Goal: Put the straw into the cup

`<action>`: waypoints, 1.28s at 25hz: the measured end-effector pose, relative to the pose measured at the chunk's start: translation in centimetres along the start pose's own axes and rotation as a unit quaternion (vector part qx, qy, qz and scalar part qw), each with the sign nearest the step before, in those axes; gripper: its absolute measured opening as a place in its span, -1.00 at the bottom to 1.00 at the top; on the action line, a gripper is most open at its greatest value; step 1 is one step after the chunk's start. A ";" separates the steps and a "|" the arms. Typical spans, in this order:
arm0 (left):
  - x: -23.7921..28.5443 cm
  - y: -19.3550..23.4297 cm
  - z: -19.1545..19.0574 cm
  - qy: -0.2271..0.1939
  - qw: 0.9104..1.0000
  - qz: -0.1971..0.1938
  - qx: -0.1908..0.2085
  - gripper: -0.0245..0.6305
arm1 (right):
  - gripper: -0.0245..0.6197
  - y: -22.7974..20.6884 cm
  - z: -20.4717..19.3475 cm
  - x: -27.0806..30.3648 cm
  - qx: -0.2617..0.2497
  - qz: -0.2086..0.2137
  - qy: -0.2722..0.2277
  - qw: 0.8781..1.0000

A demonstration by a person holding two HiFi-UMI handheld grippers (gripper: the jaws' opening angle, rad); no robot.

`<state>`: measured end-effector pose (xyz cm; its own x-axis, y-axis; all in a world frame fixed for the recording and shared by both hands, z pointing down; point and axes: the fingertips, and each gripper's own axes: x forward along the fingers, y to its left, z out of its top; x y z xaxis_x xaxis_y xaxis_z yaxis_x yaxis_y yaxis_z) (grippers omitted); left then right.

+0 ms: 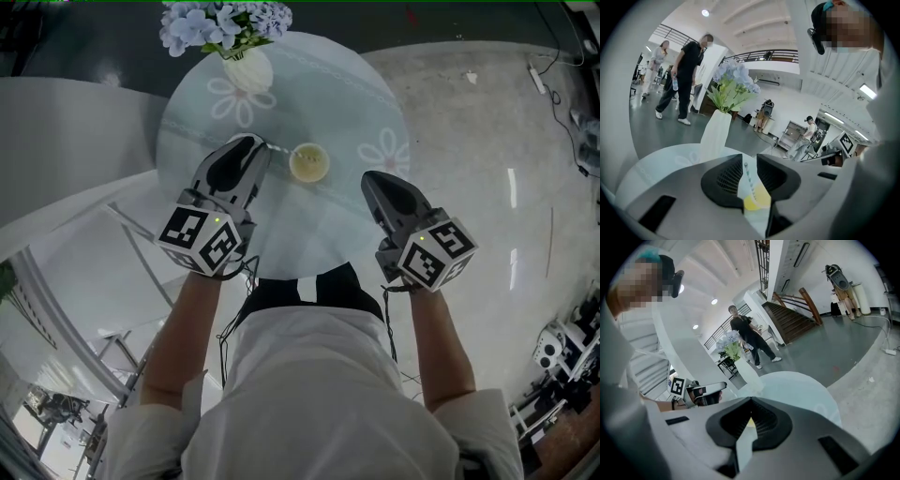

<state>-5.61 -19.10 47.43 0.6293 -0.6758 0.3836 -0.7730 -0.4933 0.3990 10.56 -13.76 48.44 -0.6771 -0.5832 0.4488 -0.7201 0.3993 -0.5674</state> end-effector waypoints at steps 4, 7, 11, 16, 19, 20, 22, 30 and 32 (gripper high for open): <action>-1.3 -0.3 1.4 -0.013 1.000 0.002 0.004 -0.63 | -0.86 0.9 1.0 -0.6 -0.006 0.000 -0.010 1.000; -2.2 -0.6 2.7 -0.027 1.000 0.001 0.007 -0.63 | -0.86 1.6 1.9 -1.0 -0.015 -0.001 -0.018 1.000; -3.4 -1.4 4.2 -0.041 0.999 -0.003 0.015 -0.63 | -0.86 2.6 2.9 -1.6 -0.028 -0.002 -0.025 0.999; -4.7 -2.8 5.8 -0.056 0.998 -0.015 0.026 -0.69 | -0.86 3.7 4.2 -2.4 -0.039 -0.003 -0.038 0.998; -5.5 -3.5 6.8 -0.063 0.997 -0.021 0.030 -0.72 | -0.86 4.6 5.1 -2.8 -0.046 -0.001 -0.046 0.998; -5.7 -3.7 7.1 -0.066 0.997 -0.023 0.031 -0.73 | -0.86 4.9 5.4 -2.9 -0.049 0.000 -0.049 0.998; -6.1 -4.0 7.6 -0.071 0.997 -0.027 0.035 -0.75 | -0.86 5.3 6.0 -3.0 -0.054 0.001 -0.054 0.997; -7.9 -5.7 9.7 -0.090 0.994 -0.040 0.048 -0.80 | -0.86 7.7 7.6 -3.8 -0.080 0.007 -0.066 0.995; -8.3 -6.1 9.9 -0.092 0.994 -0.045 0.050 -0.80 | -0.86 8.2 8.0 -3.9 -0.090 0.006 -0.068 0.994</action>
<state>-6.95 -15.90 33.62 0.6783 -0.7102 0.1884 -0.7239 -0.6019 0.3372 8.49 -13.88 36.52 -0.6672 -0.6635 0.3385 -0.7365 0.5197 -0.4330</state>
